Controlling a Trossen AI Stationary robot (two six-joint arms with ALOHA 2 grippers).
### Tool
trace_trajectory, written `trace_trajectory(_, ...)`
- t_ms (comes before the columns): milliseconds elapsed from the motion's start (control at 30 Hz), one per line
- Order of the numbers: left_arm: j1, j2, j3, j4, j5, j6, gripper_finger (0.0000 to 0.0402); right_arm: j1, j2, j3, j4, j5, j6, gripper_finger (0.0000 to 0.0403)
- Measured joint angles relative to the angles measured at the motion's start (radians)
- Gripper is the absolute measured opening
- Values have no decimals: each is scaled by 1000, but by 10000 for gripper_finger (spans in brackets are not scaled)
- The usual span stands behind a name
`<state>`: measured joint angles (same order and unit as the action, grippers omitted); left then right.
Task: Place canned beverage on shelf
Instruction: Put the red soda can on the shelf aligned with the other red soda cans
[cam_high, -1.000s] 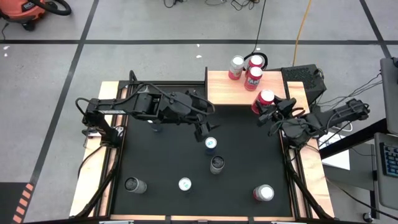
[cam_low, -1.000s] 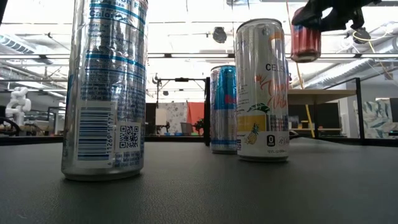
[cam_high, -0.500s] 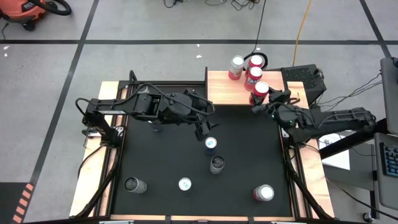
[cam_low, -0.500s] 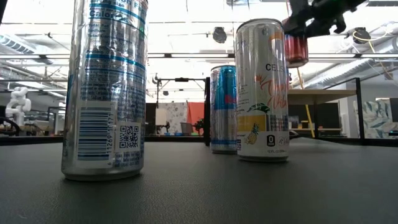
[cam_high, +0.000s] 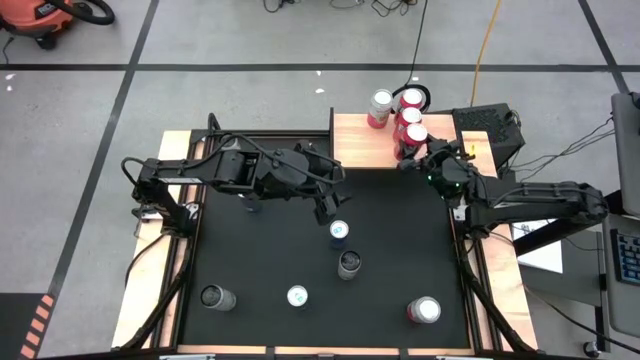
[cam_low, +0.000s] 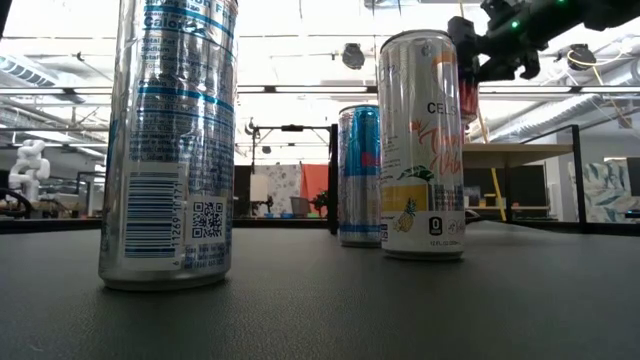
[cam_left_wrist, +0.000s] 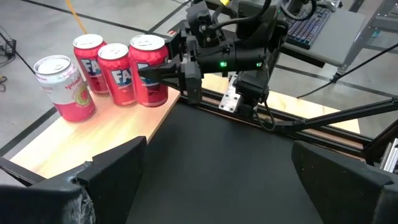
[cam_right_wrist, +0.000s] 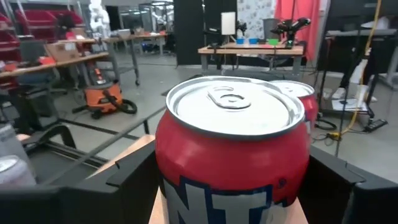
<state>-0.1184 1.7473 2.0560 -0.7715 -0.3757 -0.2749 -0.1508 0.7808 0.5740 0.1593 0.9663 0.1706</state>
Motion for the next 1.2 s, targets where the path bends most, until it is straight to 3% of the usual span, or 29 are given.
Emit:
trace_trajectory(567,0,0,0,0,-23,3,400,-80,40,-2,-83,-105,24,283)
trace_trajectory(1200,0,0,0,-1,-27,21,400,-128,83,-1,-97,-106,37,283)
